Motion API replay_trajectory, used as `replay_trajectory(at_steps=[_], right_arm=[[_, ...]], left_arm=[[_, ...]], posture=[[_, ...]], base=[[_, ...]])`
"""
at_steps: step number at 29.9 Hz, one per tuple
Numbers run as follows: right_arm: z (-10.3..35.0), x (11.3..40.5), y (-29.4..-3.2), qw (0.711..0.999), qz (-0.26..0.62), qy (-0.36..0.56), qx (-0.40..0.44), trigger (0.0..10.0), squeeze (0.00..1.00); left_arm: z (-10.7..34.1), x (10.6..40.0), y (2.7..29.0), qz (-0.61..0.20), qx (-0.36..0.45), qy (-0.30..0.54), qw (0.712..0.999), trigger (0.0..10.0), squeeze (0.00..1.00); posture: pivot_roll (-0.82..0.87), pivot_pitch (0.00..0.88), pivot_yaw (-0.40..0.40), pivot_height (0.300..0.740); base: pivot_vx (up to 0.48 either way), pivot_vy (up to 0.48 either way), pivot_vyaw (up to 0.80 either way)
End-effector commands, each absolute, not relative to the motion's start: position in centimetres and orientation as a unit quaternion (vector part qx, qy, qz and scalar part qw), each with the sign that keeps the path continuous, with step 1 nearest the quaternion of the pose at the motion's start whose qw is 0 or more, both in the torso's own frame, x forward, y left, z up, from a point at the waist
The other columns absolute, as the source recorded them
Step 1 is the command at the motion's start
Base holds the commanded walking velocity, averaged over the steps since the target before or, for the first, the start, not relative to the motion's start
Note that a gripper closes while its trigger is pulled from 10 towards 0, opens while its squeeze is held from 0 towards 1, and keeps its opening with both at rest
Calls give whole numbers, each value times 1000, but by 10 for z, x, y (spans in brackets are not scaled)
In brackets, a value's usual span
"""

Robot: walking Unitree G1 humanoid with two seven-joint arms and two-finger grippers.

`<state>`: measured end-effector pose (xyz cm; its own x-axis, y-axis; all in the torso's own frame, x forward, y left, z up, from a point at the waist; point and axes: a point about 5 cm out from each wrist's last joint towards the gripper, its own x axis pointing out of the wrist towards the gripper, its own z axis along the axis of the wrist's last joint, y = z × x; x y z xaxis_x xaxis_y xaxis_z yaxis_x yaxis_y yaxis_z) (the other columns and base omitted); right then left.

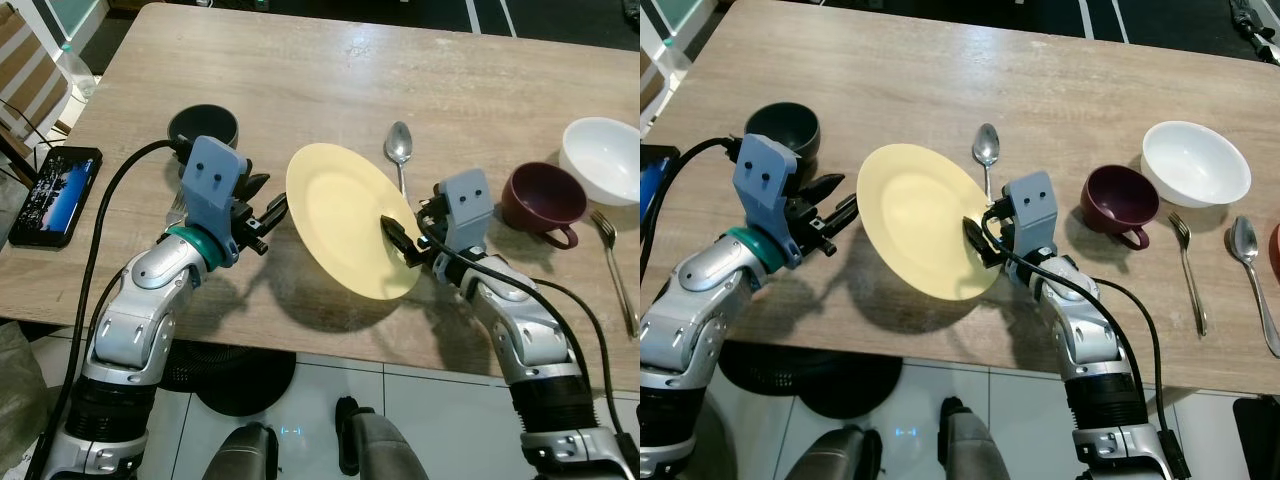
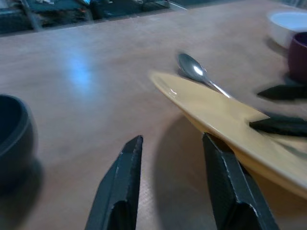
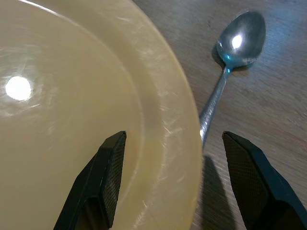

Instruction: Setting the table

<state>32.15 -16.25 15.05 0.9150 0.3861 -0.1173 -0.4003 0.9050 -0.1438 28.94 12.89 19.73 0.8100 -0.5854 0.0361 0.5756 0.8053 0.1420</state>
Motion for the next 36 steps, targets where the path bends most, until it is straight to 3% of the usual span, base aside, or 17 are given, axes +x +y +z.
replay_trajectory(at_steps=[1,7,12,16,18,20,30,32,33,36], right_arm=[[137,319,-163,973,200,70,-94,10000,0],[135,322,-156,974,191,79,-88,10000,0],[136,323,-150,974,196,82,-82,10000,0],[138,323,-148,973,204,78,-77,10000,0],[142,320,-142,969,228,70,-65,10000,0],[146,319,-138,968,238,59,-48,10000,0],[177,323,-144,976,216,-9,27,10000,0],[198,328,-159,975,182,-52,114,10000,0],[198,328,-159,975,182,-52,114,10000,0],[202,328,-191,974,128,-64,176,10000,0]], left_arm=[[179,268,129,-327,67,3,943,10000,0],[137,224,152,-332,110,93,932,10000,0],[135,204,171,-373,114,127,912,10000,0],[159,210,183,-351,128,83,924,10000,0],[192,237,175,-316,138,-6,939,10000,0],[198,248,170,-300,135,-30,944,10000,0],[196,272,151,-311,123,-50,941,10000,0],[182,286,136,-335,113,-37,935,10000,0],[182,286,136,-335,113,-37,935,10000,0],[162,295,116,-376,137,-21,916,10000,0]], posture=[[64,153,46,740],[87,155,41,740],[94,156,37,740],[107,159,28,740],[110,153,20,740],[101,149,22,740],[75,145,17,740],[62,142,15,740],[62,142,15,740],[58,143,10,740]], base=[[0,0,0],[0,0,0],[0,0,0],[0,0,0],[0,0,0],[0,0,0],[0,0,0],[0,0,0],[0,0,0],[0,0,0]])
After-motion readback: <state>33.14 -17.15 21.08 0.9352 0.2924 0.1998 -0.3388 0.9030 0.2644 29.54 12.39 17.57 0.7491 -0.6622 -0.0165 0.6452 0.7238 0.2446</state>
